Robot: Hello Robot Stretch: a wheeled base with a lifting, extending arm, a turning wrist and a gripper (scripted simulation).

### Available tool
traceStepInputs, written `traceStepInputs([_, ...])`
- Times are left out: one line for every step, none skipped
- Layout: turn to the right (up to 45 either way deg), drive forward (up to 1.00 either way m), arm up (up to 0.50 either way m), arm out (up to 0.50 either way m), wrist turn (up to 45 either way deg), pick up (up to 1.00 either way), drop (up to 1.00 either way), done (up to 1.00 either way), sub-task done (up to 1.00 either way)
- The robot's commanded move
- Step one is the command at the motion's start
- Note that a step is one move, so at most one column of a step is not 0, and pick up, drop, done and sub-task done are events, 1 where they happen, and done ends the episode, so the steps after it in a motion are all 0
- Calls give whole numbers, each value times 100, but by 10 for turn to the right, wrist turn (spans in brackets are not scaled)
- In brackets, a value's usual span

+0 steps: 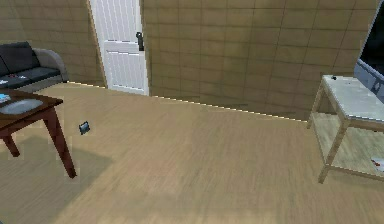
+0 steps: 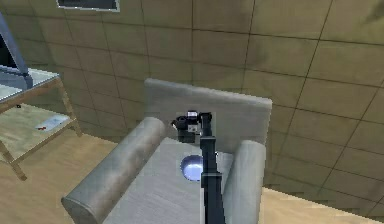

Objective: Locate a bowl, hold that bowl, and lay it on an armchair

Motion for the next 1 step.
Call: traceStepInputs([0, 0, 0, -8, 0, 0, 0, 0, 0])
